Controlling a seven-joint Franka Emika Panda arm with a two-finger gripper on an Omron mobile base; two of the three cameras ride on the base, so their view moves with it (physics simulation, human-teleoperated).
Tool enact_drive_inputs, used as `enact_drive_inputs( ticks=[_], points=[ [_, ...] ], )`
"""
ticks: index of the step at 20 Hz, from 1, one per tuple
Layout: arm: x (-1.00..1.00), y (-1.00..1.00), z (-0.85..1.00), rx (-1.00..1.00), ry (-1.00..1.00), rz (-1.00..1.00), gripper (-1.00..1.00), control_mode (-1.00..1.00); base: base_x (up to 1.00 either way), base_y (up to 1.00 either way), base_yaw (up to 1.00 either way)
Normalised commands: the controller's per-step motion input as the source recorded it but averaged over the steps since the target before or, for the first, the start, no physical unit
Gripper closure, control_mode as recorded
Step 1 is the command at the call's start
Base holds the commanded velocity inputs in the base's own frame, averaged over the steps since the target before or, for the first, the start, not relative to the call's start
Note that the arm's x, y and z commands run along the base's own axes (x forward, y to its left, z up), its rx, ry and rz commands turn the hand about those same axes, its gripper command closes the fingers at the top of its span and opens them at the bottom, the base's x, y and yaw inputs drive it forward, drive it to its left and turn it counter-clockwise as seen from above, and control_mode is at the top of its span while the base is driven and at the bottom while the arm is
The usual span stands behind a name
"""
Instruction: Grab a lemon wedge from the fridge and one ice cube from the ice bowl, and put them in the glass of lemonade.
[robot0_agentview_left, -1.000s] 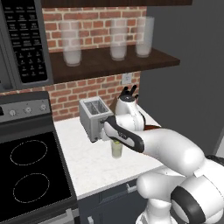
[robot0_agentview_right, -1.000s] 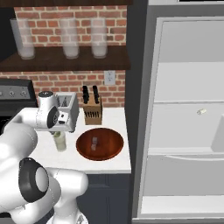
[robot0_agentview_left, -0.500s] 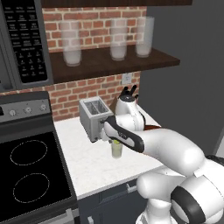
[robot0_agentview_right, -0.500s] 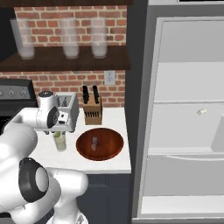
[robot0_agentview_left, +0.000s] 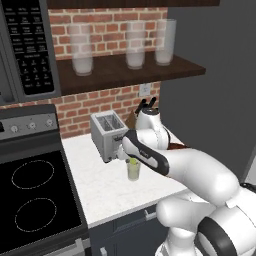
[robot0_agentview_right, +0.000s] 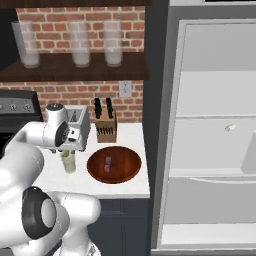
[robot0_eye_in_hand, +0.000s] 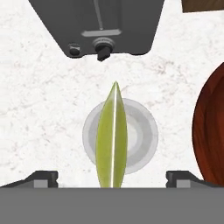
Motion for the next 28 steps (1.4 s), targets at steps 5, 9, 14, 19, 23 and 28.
enact_drive_inputs(
  ticks=[5,9,14,19,23,28],
  points=[
    [-0.2,-0.29,0.01,0.09,-0.06,-0.01,-1.0,-1.0,0.0,0.0,0.0],
    [-0.24,-0.4,0.0,0.08,-0.05,-0.05,-1.0,-1.0,0.0,0.0,0.0],
    [-0.21,-0.38,0.0,0.03,-0.02,-0.04,-1.0,-1.0,0.0,0.0,0.0],
    [0.01,-0.65,0.0,0.01,0.0,-0.01,-1.0,-1.0,0.0,0.0,0.0],
    [0.29,-0.42,0.43,-0.27,0.07,0.0,-1.0,-1.0,0.0,0.0,0.0],
    [0.28,-0.48,0.29,-0.21,0.09,0.06,-1.0,-1.0,0.0,0.0,0.0]
  ],
)
